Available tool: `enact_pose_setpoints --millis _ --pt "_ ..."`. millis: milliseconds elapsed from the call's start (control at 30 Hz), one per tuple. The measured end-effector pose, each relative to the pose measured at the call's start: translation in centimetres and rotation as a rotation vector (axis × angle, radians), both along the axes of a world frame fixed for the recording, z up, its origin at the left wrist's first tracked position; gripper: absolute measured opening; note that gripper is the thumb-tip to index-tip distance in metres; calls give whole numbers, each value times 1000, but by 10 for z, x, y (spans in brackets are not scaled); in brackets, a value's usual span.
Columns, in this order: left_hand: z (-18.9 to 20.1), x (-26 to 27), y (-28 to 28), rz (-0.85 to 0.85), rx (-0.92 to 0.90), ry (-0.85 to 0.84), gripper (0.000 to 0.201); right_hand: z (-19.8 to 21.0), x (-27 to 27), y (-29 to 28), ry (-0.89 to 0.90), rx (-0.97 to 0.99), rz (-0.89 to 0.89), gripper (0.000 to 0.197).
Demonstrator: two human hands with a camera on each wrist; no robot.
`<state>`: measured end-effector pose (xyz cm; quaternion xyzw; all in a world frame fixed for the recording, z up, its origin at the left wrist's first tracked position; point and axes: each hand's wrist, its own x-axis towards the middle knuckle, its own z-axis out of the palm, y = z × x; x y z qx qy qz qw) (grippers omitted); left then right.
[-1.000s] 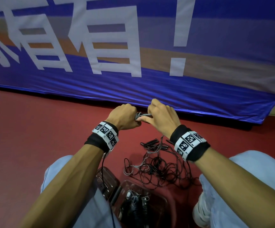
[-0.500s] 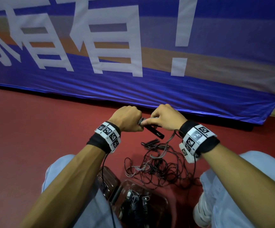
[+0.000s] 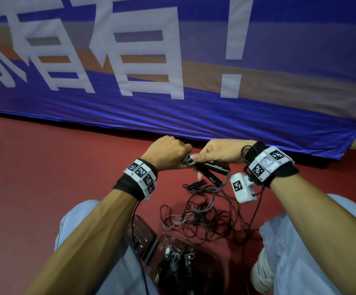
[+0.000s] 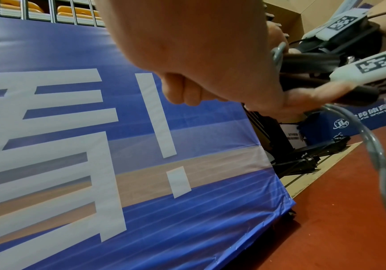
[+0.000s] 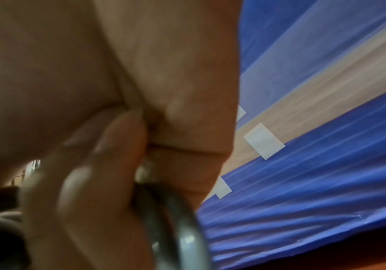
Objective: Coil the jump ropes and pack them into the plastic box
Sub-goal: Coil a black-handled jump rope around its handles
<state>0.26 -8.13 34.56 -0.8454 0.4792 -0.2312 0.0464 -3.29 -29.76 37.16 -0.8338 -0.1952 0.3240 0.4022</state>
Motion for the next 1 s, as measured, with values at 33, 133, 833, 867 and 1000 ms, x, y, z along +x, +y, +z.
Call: enact_pose_setpoints --millis 33,133,833,867,1000 --pt "-1 -1 -1 -25 -34 0 48 1 -1 0 19 10 9 58" --pt "-3 -4 -2 -55 -119 6 51 0 -1 1 21 32 5 73" --pt "13 -7 8 384 -580 280 35 -22 8 41 439 673 -239 76" --pt "12 -7 6 422 -583 322 34 -23 9 47 423 649 -283 75" --pt "6 -6 -1 594 -588 451 44 -32 9 65 203 453 -512 63"
